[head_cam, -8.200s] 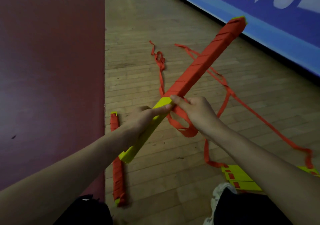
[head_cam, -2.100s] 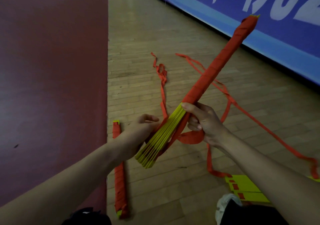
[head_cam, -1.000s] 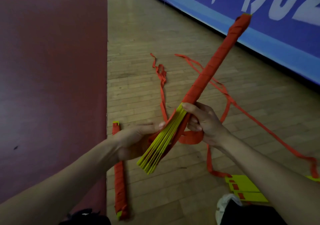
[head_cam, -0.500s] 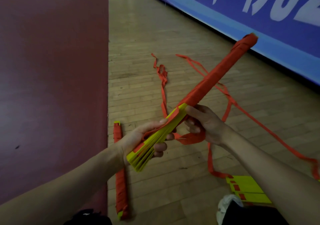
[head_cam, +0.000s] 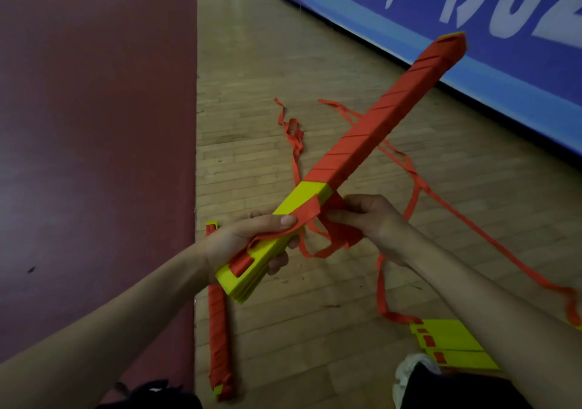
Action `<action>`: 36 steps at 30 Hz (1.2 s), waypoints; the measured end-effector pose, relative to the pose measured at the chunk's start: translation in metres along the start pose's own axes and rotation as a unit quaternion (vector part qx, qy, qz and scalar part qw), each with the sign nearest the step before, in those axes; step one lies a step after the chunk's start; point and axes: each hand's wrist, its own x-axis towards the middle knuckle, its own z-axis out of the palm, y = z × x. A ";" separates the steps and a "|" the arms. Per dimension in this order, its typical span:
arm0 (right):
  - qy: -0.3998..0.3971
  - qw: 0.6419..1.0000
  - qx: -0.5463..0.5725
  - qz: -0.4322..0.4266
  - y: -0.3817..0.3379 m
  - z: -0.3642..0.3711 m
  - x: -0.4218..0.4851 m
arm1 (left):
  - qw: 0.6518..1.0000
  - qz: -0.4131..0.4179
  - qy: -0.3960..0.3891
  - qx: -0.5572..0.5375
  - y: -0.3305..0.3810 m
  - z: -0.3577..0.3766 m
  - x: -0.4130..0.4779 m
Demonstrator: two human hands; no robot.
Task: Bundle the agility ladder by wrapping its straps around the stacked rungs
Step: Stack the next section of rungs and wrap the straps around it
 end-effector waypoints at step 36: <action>0.088 0.995 -0.038 0.036 -0.006 0.042 0.007 | 0.744 0.069 0.366 0.555 -0.026 0.005 0.023</action>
